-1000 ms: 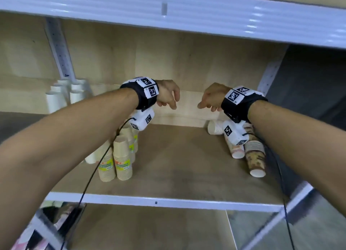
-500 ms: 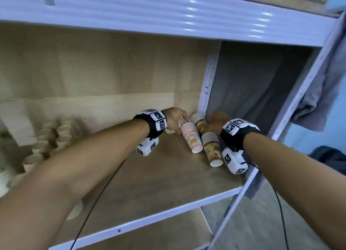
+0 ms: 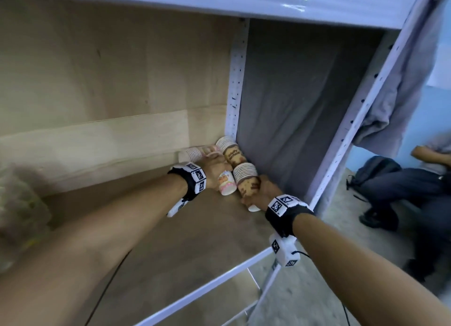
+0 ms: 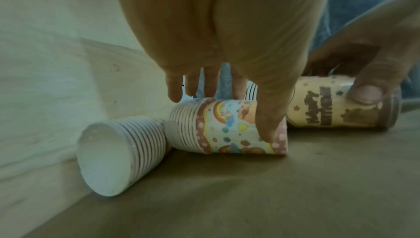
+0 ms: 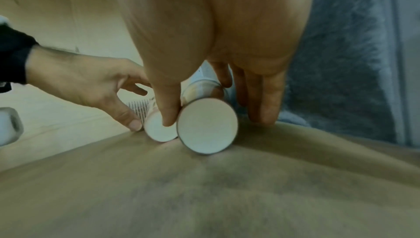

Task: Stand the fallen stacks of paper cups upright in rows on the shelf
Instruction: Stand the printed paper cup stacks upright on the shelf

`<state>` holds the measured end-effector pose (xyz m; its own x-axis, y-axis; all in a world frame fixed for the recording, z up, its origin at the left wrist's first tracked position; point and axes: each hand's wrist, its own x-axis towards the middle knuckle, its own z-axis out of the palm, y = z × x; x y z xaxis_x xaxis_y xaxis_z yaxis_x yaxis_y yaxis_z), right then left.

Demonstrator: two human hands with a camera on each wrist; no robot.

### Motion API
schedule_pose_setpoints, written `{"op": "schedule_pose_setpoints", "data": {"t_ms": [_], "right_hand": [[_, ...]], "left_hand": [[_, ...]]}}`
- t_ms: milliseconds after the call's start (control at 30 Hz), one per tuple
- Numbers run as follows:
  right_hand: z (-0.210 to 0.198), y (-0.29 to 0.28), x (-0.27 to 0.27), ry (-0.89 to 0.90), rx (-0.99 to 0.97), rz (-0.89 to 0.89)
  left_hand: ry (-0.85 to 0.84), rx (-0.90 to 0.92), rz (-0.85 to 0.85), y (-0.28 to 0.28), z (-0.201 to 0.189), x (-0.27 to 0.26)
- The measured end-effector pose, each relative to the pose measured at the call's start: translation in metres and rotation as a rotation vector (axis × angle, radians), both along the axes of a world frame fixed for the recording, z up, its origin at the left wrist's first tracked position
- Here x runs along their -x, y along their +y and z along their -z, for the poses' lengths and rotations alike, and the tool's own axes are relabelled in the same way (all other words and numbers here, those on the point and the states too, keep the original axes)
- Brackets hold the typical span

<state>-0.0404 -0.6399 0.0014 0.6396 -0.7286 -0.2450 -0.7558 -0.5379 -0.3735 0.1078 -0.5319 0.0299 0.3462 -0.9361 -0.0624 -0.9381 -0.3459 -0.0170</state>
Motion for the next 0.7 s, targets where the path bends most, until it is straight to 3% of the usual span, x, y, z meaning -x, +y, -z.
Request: {"op": "schedule_pose_setpoints", "data": {"t_ms": [300, 700], "right_hand": [[0.015, -0.007, 0.005, -0.135, -0.051, 0.084], [0.010, -0.006, 0.009, -0.164, -0.063, 0.085]], "left_hand": [[-0.234, -0.016, 0.116, -0.011, 0.019, -0.011], [-0.249, -0.028, 0.150, -0.001, 0.016, -0.015]]}}
